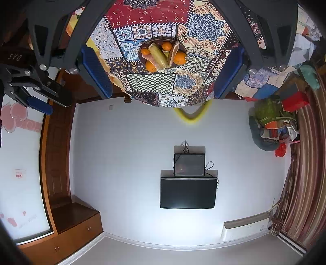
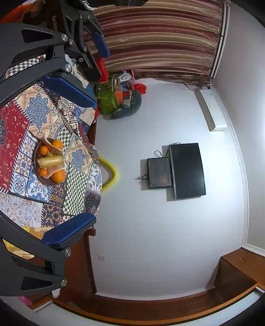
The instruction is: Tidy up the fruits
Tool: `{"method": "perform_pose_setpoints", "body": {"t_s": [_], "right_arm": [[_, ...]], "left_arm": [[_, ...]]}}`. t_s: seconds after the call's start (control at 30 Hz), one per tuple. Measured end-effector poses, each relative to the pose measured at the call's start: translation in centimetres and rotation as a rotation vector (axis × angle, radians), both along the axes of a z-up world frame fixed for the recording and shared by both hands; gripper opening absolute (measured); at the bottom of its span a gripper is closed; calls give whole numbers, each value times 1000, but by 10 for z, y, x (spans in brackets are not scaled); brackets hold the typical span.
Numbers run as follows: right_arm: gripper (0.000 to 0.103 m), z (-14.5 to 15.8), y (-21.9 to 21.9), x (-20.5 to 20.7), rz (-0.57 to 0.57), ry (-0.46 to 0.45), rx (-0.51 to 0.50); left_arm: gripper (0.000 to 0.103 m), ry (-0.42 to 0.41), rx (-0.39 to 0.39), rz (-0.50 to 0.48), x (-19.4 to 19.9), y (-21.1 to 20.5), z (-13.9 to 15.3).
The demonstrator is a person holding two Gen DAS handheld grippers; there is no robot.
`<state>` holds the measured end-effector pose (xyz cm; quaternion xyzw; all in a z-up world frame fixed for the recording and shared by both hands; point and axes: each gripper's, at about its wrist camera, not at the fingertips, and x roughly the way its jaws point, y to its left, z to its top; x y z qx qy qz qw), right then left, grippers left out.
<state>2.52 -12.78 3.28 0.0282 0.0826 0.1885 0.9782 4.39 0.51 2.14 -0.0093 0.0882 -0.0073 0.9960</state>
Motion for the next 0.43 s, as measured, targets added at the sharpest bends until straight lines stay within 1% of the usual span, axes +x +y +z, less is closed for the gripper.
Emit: {"method": "perform_pose_setpoints", "body": {"t_s": [0.27,0.43], "right_arm": [[103,-2,1,2,-3,8,-9],[103,-4,2,10,0,26,-11]], "left_arm": [[101,7,-7,0,3,-1,-2],[101,24,-17,-2,11,2,-3]]}}
